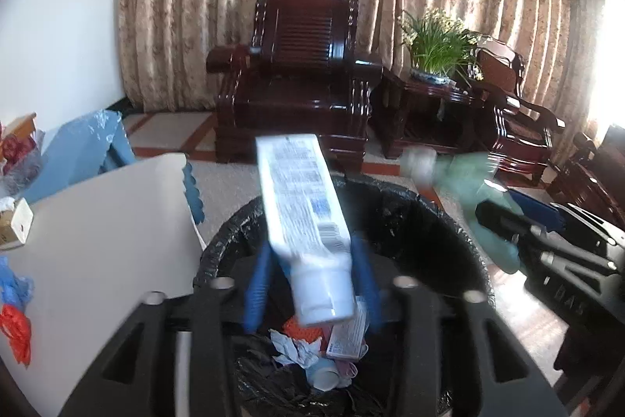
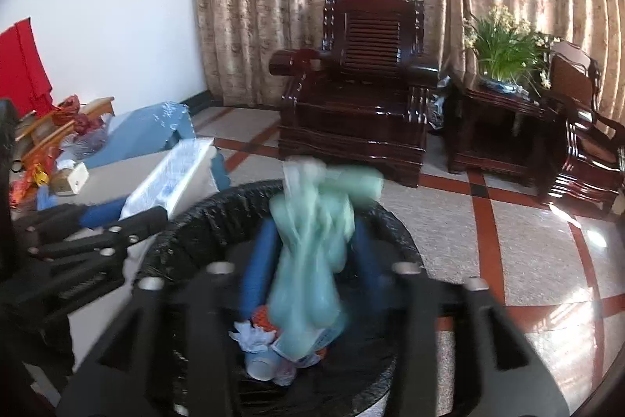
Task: Collect trash
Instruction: 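Open both grippers to drop the tube and glove into the bin, then move both open grippers back over the red and blue bags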
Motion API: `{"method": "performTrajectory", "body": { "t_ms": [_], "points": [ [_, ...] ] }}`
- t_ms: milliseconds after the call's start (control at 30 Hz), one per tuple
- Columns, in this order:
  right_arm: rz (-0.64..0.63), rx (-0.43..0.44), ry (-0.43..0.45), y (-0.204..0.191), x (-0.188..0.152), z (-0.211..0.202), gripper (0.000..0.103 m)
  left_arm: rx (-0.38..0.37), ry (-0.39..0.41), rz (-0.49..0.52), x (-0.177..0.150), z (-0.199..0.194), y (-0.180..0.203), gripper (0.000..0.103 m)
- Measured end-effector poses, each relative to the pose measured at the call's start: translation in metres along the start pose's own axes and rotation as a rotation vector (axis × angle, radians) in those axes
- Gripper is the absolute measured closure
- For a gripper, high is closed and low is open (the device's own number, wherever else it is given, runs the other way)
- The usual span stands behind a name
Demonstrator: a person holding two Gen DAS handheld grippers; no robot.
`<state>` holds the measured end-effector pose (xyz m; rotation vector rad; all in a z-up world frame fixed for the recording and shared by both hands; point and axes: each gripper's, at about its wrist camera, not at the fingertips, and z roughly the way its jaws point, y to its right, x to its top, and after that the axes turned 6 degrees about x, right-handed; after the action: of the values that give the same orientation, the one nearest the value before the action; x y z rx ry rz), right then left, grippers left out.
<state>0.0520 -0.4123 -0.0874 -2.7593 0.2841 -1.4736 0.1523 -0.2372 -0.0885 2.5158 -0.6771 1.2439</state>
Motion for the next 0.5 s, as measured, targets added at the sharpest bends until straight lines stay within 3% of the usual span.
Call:
{"method": "performTrajectory", "body": {
  "t_ms": [33,100,167,367,500],
  "points": [
    [0.002,-0.019,-0.005,0.003,-0.003,0.002,0.046,0.003,0.002,-0.011,-0.001,-0.001,-0.003,0.04],
    [0.018,-0.034,-0.009,0.006,-0.007,0.003,0.023,0.005,0.008,-0.026,-0.002,-0.003,-0.009,0.036],
    [0.042,-0.049,0.005,0.008,-0.011,-0.002,0.008,0.015,0.012,-0.034,-0.003,-0.005,-0.015,0.028],
    [0.065,-0.02,0.01,-0.003,-0.012,-0.011,0.005,0.069,0.03,-0.072,-0.004,-0.024,-0.043,0.017],
    [0.057,0.018,0.032,-0.021,-0.006,-0.017,0.005,0.119,0.066,-0.077,-0.007,-0.046,-0.066,0.014]
  ]
}}
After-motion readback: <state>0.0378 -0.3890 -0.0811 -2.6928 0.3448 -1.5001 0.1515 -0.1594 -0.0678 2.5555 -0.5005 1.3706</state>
